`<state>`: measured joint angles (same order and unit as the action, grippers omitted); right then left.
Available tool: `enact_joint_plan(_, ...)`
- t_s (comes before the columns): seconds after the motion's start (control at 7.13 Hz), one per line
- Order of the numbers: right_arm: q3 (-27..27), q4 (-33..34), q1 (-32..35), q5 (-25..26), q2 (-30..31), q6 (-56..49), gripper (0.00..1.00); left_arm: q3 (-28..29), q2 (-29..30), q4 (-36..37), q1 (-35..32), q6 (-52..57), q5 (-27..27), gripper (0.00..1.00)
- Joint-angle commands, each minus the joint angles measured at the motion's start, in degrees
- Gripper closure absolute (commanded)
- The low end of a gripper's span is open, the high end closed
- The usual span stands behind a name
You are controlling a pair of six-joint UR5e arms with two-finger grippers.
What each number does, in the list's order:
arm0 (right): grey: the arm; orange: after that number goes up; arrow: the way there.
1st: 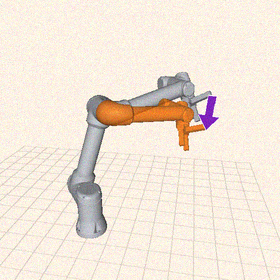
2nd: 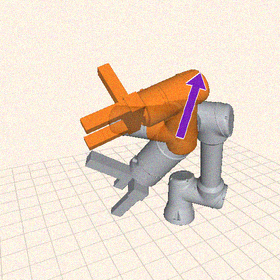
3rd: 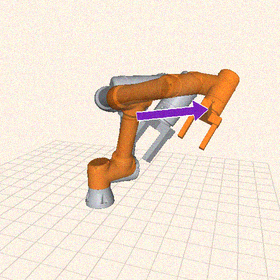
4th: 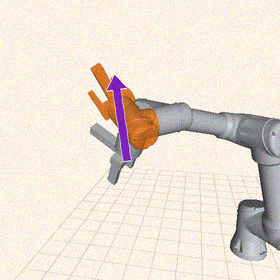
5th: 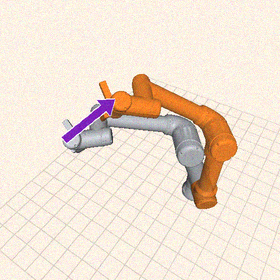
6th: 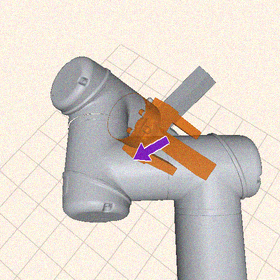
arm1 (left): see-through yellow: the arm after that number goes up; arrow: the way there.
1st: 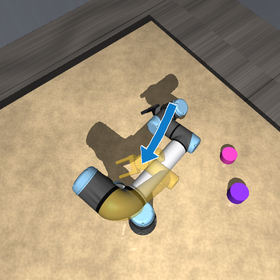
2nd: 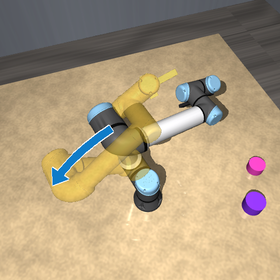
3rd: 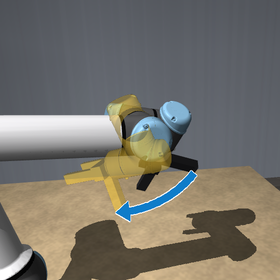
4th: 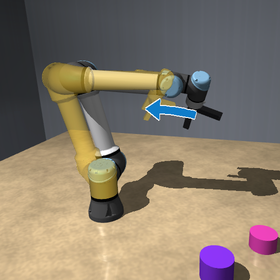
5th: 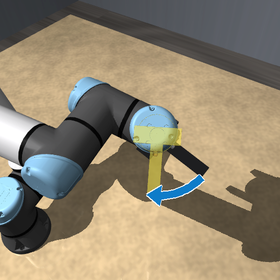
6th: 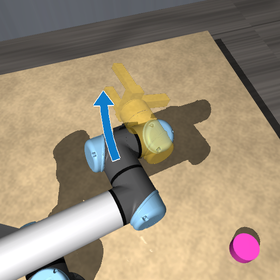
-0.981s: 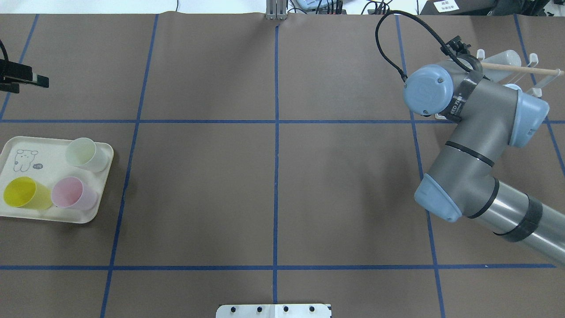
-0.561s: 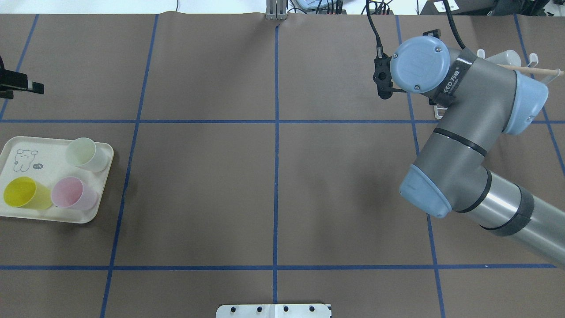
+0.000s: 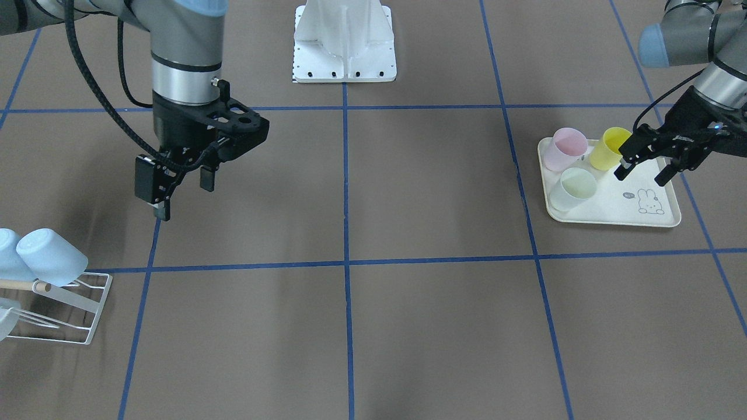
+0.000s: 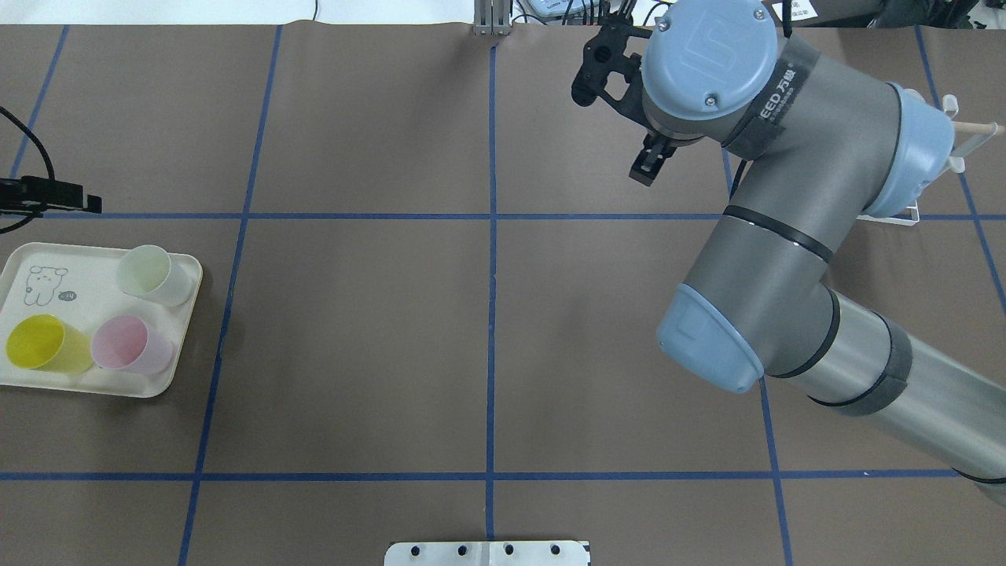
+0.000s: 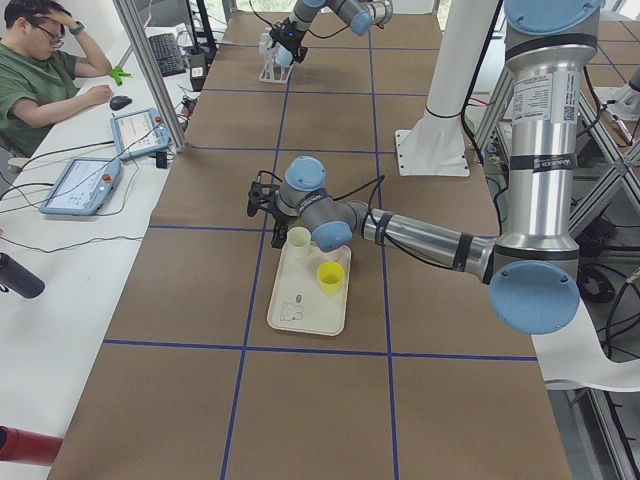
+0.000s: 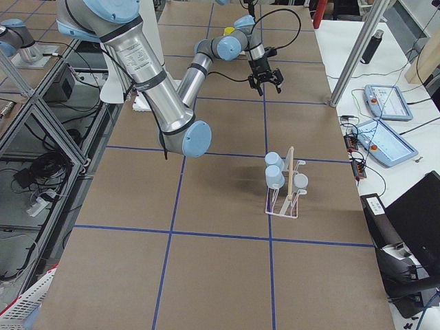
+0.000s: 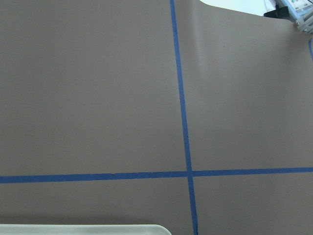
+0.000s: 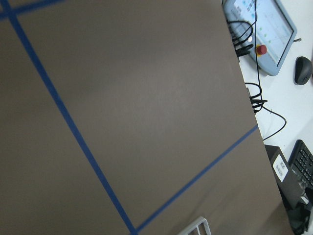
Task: Transfer IKEA cup to right arm and place on rack
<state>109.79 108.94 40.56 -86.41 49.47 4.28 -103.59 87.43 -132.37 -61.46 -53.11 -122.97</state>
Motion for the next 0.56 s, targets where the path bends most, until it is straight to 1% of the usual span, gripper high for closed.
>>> enact_joint_plan(0.0, -0.6, -5.5, -1.6, -3.7, -2.0, 10.0, 0.01, 0.1, -0.9, 0.1, 5.2, -0.6, 4.2, 0.0)
enact_joint_plan(0.14, -1.3, -5.4, -0.5, -9.7, -3.1, 10.7, 0.01, 0.6, -1.0, 0.1, 7.1, -0.8, 6.2, 0.0)
enact_joint_plan(0.28, -2.6, -4.9, 0.8, -15.7, -4.6, 10.9, 0.01, 0.8, -1.0, 0.2, 7.4, -0.7, 6.3, 0.0)
enact_joint_plan(0.42, -5.0, -2.9, 1.4, -20.1, -6.6, 11.0, 0.01, 1.4, -1.0, 0.2, 8.0, -0.6, 6.4, 0.0)
